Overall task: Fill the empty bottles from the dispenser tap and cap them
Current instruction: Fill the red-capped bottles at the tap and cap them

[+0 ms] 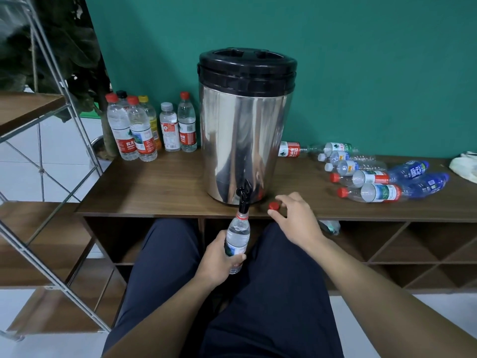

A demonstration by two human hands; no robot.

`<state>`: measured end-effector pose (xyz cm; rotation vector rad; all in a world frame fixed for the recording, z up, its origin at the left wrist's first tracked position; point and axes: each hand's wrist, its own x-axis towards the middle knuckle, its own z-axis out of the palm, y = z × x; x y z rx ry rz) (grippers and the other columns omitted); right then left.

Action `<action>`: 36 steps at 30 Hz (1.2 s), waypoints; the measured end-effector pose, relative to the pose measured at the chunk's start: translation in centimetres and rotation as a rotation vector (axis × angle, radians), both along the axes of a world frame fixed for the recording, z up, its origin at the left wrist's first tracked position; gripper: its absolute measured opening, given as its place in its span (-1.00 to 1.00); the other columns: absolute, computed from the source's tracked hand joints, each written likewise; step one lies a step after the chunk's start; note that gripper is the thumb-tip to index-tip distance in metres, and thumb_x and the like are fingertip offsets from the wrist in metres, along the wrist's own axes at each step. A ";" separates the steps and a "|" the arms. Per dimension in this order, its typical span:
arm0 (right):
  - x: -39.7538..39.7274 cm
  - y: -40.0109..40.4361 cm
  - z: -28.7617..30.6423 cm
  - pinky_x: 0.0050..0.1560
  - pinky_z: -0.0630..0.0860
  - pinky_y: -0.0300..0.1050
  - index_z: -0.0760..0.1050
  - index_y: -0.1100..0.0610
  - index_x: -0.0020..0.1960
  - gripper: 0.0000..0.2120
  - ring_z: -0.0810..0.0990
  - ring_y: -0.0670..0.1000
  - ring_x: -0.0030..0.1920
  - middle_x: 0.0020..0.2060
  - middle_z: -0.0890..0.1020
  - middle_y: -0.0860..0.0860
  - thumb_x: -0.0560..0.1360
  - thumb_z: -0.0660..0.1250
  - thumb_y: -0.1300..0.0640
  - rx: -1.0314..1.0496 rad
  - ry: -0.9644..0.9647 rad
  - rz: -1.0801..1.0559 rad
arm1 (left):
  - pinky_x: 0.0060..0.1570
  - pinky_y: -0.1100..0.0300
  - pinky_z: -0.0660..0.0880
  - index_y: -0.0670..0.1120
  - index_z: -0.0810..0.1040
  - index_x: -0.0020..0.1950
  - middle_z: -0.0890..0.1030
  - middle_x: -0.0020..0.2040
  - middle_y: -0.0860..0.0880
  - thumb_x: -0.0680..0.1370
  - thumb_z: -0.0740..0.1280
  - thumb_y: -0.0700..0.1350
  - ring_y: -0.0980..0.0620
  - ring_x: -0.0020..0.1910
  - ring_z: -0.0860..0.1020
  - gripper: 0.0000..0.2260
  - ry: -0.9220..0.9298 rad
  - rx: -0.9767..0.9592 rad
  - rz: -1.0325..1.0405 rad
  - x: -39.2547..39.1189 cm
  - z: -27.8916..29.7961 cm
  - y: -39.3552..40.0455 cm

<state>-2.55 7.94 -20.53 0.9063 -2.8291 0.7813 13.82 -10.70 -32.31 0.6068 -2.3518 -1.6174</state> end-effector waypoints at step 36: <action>6.2 -1.2 10.2 0.37 0.53 -0.08 0.69 0.01 0.39 -0.76 0.62 -0.05 0.28 0.34 0.63 -0.14 0.76 0.38 0.10 0.253 0.146 0.706 | 0.31 0.16 0.59 0.15 0.58 0.40 0.73 0.19 0.17 0.50 0.66 -0.14 0.17 0.20 0.68 -0.47 0.048 -0.058 -0.158 4.6 5.9 0.1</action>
